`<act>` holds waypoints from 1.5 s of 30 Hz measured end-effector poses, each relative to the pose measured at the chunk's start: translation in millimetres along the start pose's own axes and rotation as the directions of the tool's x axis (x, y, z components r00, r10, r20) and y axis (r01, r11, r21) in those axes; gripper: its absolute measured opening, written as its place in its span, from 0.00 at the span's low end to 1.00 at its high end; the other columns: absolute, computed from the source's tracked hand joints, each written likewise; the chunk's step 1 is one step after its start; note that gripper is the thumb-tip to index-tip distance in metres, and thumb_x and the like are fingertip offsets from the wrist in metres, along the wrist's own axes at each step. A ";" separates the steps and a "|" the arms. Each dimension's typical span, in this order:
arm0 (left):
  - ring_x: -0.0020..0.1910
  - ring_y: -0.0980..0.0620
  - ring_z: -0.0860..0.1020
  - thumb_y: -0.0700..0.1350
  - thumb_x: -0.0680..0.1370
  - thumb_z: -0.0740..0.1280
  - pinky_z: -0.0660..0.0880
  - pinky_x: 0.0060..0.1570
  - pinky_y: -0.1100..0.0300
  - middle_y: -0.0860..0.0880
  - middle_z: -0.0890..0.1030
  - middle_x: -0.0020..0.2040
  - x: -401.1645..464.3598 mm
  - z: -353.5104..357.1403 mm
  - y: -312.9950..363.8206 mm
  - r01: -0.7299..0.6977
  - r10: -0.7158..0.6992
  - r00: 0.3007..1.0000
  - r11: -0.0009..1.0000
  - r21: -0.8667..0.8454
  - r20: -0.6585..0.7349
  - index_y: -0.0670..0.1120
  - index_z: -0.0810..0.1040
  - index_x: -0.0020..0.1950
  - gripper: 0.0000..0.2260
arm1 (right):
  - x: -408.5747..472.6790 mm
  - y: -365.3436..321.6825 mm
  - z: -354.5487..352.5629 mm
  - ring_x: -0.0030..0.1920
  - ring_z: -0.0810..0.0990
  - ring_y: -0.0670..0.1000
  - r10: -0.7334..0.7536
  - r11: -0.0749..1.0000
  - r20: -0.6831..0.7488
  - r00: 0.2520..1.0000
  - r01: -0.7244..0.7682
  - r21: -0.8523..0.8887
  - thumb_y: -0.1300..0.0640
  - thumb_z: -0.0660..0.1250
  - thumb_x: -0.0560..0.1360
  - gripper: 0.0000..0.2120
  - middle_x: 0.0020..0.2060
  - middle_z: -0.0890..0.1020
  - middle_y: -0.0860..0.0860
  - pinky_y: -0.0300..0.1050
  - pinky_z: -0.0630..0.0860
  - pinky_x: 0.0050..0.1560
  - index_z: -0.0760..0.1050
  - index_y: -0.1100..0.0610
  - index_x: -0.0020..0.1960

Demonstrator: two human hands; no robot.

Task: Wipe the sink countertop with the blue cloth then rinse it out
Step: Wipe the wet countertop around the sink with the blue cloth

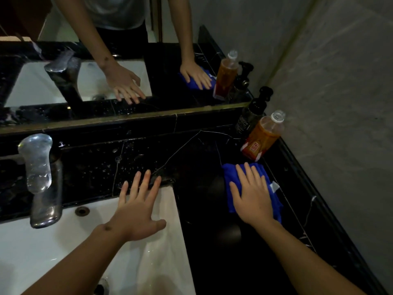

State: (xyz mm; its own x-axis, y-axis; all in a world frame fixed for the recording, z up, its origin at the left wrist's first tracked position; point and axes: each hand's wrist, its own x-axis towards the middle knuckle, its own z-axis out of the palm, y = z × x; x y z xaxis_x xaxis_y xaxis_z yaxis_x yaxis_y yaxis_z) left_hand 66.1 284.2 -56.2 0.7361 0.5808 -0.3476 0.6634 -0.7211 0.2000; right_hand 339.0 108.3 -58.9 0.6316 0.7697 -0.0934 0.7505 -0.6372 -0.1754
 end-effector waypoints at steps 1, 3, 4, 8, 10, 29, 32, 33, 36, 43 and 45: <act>0.72 0.47 0.21 0.72 0.62 0.49 0.28 0.73 0.44 0.48 0.21 0.74 0.4 1.9 -0.6 -0.002 0.002 1.000 1.000 -0.011 -0.021 0.53 0.23 0.73 0.51 | -3.3 1.8 -0.5 0.81 0.45 0.52 0.079 0.997 -0.014 0.997 -0.080 -0.011 0.40 0.46 0.83 0.30 0.81 0.50 0.50 0.52 0.42 0.80 0.48 0.49 0.82; 0.74 0.47 0.24 0.71 0.63 0.51 0.28 0.73 0.44 0.47 0.26 0.76 1.0 9.4 -1.5 -0.010 0.009 0.997 1.000 -0.010 -0.079 0.52 0.28 0.77 0.51 | -13.2 -8.7 0.6 0.81 0.47 0.55 0.284 0.959 -0.046 0.958 -0.284 0.002 0.40 0.46 0.83 0.30 0.81 0.52 0.53 0.56 0.45 0.80 0.48 0.51 0.82; 0.76 0.46 0.26 0.71 0.64 0.53 0.30 0.73 0.43 0.45 0.30 0.78 1.4 14.2 -1.4 -0.012 0.014 0.993 1.000 0.014 -0.116 0.51 0.33 0.79 0.52 | -21.9 -22.1 2.9 0.80 0.50 0.57 0.369 0.929 -0.058 0.927 -0.369 0.022 0.41 0.47 0.83 0.30 0.81 0.54 0.56 0.58 0.47 0.79 0.50 0.53 0.81; 0.79 0.43 0.36 0.69 0.65 0.59 0.36 0.74 0.40 0.43 0.42 0.81 3.0 23.5 -0.4 -0.003 0.010 0.984 0.999 0.042 -0.177 0.49 0.46 0.82 0.51 | -68.9 -87.4 25.7 0.76 0.63 0.63 0.290 0.957 -0.099 0.952 -0.289 0.025 0.43 0.49 0.80 0.32 0.76 0.65 0.62 0.61 0.54 0.75 0.63 0.60 0.77; 0.79 0.45 0.36 0.67 0.68 0.57 0.36 0.76 0.43 0.44 0.41 0.82 -1.2 19.9 -3.3 -0.030 0.038 0.972 0.999 0.040 -0.231 0.51 0.44 0.82 0.47 | -79.9 -102.2 32.5 0.76 0.64 0.63 0.210 0.977 -0.084 0.974 -0.212 -0.013 0.42 0.48 0.80 0.32 0.75 0.66 0.62 0.61 0.53 0.75 0.64 0.59 0.77; 0.81 0.44 0.44 0.72 0.70 0.48 0.31 0.73 0.44 0.47 0.48 0.82 -111.0 16.0 -96.4 0.376 -0.389 0.881 0.921 -0.101 -0.269 0.52 0.37 0.81 0.45 | 78.4 -185.2 24.2 0.80 0.47 0.60 0.029 1.000 -0.008 1.000 -0.029 0.013 0.45 0.47 0.83 0.30 0.81 0.51 0.59 0.60 0.43 0.78 0.49 0.56 0.81; 0.80 0.43 0.44 0.71 0.70 0.50 0.35 0.75 0.41 0.48 0.51 0.82 -108.8 22.5 -98.4 0.371 -0.384 0.886 0.923 -0.101 -0.261 0.53 0.41 0.81 0.44 | 74.4 -230.6 33.4 0.80 0.44 0.59 -0.005 1.000 0.016 1.000 0.005 0.008 0.45 0.44 0.83 0.30 0.81 0.47 0.59 0.60 0.40 0.78 0.45 0.56 0.82; 0.80 0.43 0.45 0.71 0.70 0.51 0.36 0.75 0.41 0.48 0.53 0.81 -107.9 24.8 -99.5 0.370 -0.386 0.883 0.922 -0.111 -0.267 0.53 0.41 0.81 0.44 | 70.6 -244.2 36.4 0.80 0.43 0.59 -0.013 1.000 0.022 1.000 0.013 0.008 0.45 0.44 0.83 0.30 0.81 0.46 0.59 0.60 0.39 0.78 0.45 0.56 0.82; 0.80 0.41 0.46 0.70 0.70 0.54 0.40 0.76 0.41 0.48 0.55 0.80 -104.7 32.6 -98.6 0.366 -0.380 0.878 0.925 -0.105 -0.291 0.53 0.40 0.81 0.46 | 53.0 -283.8 45.3 0.80 0.44 0.60 -0.132 0.991 0.025 0.991 0.132 0.004 0.44 0.44 0.83 0.30 0.81 0.47 0.59 0.61 0.40 0.78 0.46 0.56 0.82; 0.80 0.48 0.40 0.70 0.71 0.52 0.36 0.75 0.42 0.52 0.44 0.82 -117.5 31.6 -121.8 0.321 -0.327 0.909 0.945 -0.064 -0.260 0.56 0.36 0.80 0.43 | 15.4 -246.8 55.7 0.77 0.62 0.59 -0.480 0.877 -0.019 0.877 0.479 -0.044 0.42 0.47 0.80 0.29 0.76 0.67 0.57 0.56 0.52 0.77 0.64 0.52 0.78; 0.78 0.50 0.33 0.71 0.71 0.51 0.36 0.76 0.42 0.52 0.35 0.81 -132.1 26.3 -146.0 0.351 -0.358 0.900 0.934 -0.073 -0.248 0.58 0.36 0.80 0.43 | 20.3 -210.7 50.8 0.76 0.64 0.59 -0.465 0.882 -0.025 0.885 0.461 -0.099 0.41 0.47 0.80 0.30 0.76 0.68 0.57 0.56 0.54 0.76 0.65 0.52 0.77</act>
State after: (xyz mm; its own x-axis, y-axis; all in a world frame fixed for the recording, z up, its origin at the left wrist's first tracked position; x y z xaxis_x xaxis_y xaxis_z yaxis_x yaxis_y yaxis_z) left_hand -131.5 302.8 -63.6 0.4588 0.8746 -0.1571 0.8874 -0.4417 0.1321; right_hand 183.9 260.3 -73.6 0.2147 0.9764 0.0235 0.9722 -0.2113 -0.1004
